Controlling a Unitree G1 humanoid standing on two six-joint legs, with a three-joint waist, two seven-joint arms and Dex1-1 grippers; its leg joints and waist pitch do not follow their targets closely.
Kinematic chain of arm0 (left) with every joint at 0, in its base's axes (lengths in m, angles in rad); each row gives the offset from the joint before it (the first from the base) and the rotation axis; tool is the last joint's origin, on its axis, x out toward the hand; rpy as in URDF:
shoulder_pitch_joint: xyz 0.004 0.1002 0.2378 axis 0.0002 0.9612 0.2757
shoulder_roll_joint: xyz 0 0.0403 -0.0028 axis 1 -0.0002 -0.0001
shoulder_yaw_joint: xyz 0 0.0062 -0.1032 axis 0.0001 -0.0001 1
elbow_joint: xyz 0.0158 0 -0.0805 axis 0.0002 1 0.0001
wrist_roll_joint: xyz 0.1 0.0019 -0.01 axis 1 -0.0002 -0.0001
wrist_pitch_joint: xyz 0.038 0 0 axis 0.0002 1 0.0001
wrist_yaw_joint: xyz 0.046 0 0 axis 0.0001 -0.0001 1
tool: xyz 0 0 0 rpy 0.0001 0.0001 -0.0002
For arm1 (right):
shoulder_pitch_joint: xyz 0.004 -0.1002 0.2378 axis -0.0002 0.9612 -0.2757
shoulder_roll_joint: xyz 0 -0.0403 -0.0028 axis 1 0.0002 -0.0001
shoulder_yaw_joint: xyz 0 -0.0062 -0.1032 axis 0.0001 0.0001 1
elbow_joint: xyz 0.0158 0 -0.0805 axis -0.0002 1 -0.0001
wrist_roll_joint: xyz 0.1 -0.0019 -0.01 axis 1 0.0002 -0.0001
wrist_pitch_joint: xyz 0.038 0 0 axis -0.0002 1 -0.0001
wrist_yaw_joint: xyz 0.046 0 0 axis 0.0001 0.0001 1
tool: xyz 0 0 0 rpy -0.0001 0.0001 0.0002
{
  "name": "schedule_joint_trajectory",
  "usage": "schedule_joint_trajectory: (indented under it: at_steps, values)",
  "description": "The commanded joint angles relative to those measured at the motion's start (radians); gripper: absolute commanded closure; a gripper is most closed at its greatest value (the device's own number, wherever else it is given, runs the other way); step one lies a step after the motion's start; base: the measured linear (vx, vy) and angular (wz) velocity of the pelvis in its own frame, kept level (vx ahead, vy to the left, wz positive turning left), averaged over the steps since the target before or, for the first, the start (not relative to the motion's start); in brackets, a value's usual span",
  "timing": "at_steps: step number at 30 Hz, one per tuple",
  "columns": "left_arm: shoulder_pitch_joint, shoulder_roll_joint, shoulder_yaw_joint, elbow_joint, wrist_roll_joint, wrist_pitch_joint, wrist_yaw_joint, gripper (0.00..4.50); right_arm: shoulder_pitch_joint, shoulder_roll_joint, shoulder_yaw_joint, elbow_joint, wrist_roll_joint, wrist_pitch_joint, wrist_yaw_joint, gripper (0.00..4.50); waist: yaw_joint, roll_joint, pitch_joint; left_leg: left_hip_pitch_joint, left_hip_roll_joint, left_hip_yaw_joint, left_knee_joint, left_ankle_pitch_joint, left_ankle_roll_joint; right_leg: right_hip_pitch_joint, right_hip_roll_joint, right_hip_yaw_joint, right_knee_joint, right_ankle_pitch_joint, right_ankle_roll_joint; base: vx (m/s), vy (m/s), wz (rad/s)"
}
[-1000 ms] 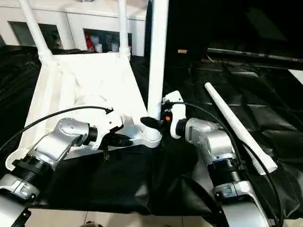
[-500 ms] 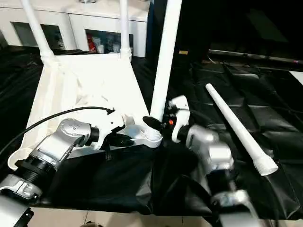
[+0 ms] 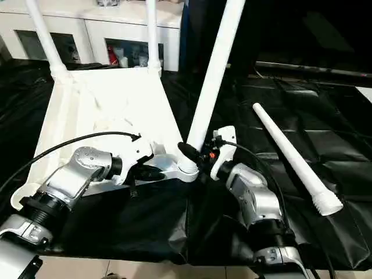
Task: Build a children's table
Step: Insert table leg to table base
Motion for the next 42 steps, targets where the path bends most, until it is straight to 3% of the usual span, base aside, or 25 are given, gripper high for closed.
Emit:
schedule_joint_trajectory:
  at_steps: [1,6,11,14,19,20,22,23,27,30,42]
  values:
    - [-0.027,0.009,0.044,-0.002,-0.007,-0.004,0.026,4.5,0.075,-0.013,0.015,0.055,-0.045,0.023,-0.009,2.59,0.001,0.02,-0.061,0.025,0.011,-0.001,-0.083,-0.418,-0.032,0.031,-0.031,0.021,-0.083,-0.316,-0.203,0.0,0.0,0.0]
    - [-0.039,0.005,0.045,0.018,-0.001,-0.012,0.03,4.5,0.141,-0.013,0.014,0.014,-0.053,-0.032,-0.016,2.59,0.004,0.021,-0.062,0.023,0.011,-0.001,-0.085,-0.416,-0.026,0.032,-0.032,0.022,-0.086,-0.318,-0.198,0.0,0.0,0.0]
    - [-0.045,0.003,0.045,0.022,0.001,-0.013,0.03,4.5,0.178,-0.024,0.031,-0.015,-0.063,-0.031,-0.015,2.59,0.006,0.022,-0.059,0.026,0.011,-0.004,-0.088,-0.46,-0.028,0.026,-0.033,0.021,-0.095,-0.397,-0.176,0.0,0.0,0.0]
    - [-0.045,0.003,0.045,0.021,0.002,-0.012,0.029,4.5,0.18,-0.03,0.037,-0.022,-0.067,-0.027,-0.011,2.59,0.005,0.022,-0.059,0.024,0.011,-0.005,-0.089,-0.457,-0.029,0.027,-0.033,0.021,-0.094,-0.395,-0.172,0.0,0.0,0.0]
    - [-0.039,0.01,0.039,0.021,0.011,-0.025,0.025,4.5,0.137,-0.071,0.085,-0.039,-0.106,0.0,0.018,2.59,0.005,0.019,-0.059,0.022,0.012,-0.004,-0.089,-0.446,-0.026,0.026,-0.033,0.022,-0.094,-0.387,-0.171,0.0,0.0,0.0]
    - [-0.036,0.014,0.036,0.019,0.013,-0.034,0.019,4.5,0.106,-0.091,0.113,-0.037,-0.126,0.02,0.04,2.59,0.004,0.009,-0.058,0.021,0.011,-0.003,-0.089,-0.44,-0.022,0.027,-0.033,0.021,-0.094,-0.406,-0.166,0.0,0.0,0.0]
    - [-0.035,0.014,0.036,0.018,0.013,-0.037,0.018,4.5,0.096,-0.098,0.123,-0.037,-0.134,0.026,0.046,2.59,0.003,0.012,-0.057,0.021,0.011,-0.003,-0.088,-0.438,-0.021,0.026,-0.034,0.022,-0.097,-0.419,-0.159,0.0,0.0,0.0]
    - [-0.034,0.015,0.035,0.017,0.015,-0.042,0.017,4.5,0.078,-0.103,0.132,-0.031,-0.14,0.033,0.053,2.59,-0.001,0.002,-0.056,0.019,0.011,-0.001,-0.088,-0.438,-0.02,0.025,-0.035,0.022,-0.099,-0.433,-0.153,0.0,0.0,0.0]
    - [-0.034,0.014,0.032,0.017,0.017,-0.048,0.012,4.5,0.02,-0.115,0.157,0.005,-0.149,0.064,0.076,2.59,-0.005,0.002,-0.055,0.02,0.011,-0.004,-0.087,-0.439,-0.02,0.022,-0.037,0.021,-0.1,-0.477,-0.144,0.0,0.0,0.0]
    - [-0.026,0.019,0.026,0.005,0.009,-0.058,-0.016,4.5,-0.016,-0.124,0.199,0.054,-0.174,0.074,0.121,2.59,-0.009,-0.004,-0.054,0.021,0.012,-0.005,-0.087,-0.461,-0.024,0.018,-0.038,0.021,-0.105,-0.508,-0.132,0.0,0.0,0.0]
    - [0.004,0.023,0.049,-0.043,-0.066,-0.147,-0.12,4.5,0.018,-0.14,0.194,0.09,-0.148,0.035,0.225,2.59,-0.007,-0.009,-0.057,0.016,0.014,-0.002,-0.089,-0.429,-0.011,0.022,-0.038,0.023,-0.099,-0.446,-0.148,0.0,0.0,0.0]
